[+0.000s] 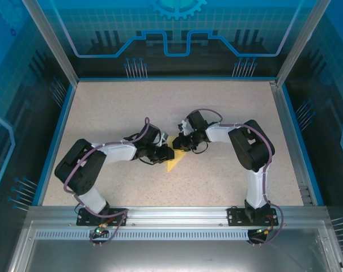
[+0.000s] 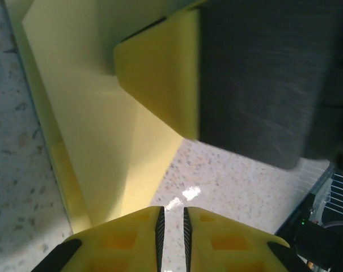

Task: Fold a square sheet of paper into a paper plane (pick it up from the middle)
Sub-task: Fourth fold the wing at the center of the table.

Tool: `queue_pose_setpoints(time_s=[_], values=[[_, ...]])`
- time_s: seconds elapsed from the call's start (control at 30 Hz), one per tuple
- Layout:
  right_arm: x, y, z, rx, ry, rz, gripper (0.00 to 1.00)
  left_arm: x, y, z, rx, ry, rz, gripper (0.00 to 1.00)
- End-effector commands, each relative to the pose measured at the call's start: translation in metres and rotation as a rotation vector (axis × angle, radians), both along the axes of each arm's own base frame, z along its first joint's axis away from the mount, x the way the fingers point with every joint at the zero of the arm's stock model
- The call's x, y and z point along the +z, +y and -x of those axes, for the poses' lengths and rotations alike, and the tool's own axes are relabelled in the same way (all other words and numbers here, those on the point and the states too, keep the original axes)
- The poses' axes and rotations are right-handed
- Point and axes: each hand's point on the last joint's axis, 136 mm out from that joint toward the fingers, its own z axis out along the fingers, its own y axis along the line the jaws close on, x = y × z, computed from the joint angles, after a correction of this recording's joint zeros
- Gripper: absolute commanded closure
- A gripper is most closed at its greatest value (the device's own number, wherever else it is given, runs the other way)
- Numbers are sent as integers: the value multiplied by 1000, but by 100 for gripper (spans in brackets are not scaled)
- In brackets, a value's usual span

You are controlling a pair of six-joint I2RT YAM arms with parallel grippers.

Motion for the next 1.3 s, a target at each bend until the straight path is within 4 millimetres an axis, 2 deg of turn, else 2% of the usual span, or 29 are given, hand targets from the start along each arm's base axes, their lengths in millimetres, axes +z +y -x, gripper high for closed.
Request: queue_pose_setpoints(time_s=[0.0, 0.17, 0.27, 0.4, 0.57, 0.7, 0.87, 0.93, 1.0, 1.07, 1.27], values=[[-44, -17, 18, -14, 83, 131, 82, -7, -3, 1, -27, 37, -4, 81], [-40, -15, 17, -15, 77, 119, 82, -46, 29, 30, -42, 127, -172, 84], [-32, -12, 14, -13, 65, 100, 81, -59, 43, 43, -44, 149, -226, 86], [-12, -6, 9, -10, 38, 64, 81, -61, 47, 50, -47, 152, -231, 88], [19, 6, 7, 12, -13, 6, 80, -57, 44, 48, -64, 137, -217, 90], [34, 19, 8, 31, -24, -55, 80, -56, 44, 49, -81, 129, -218, 90], [16, 23, 6, 31, 2, -28, 80, -60, 43, 50, -87, 140, -217, 91], [4, 18, 2, 13, 3, 19, 80, -61, 44, 51, -86, 142, -219, 91], [-8, 4, -7, -12, -15, 129, 81, -62, 46, 53, -86, 144, -224, 91], [-6, -2, -18, -17, -62, 183, 81, -64, 47, 55, -87, 147, -231, 91], [-10, -14, -53, -60, -58, 172, 81, -68, 50, 58, -95, 153, -241, 93]])
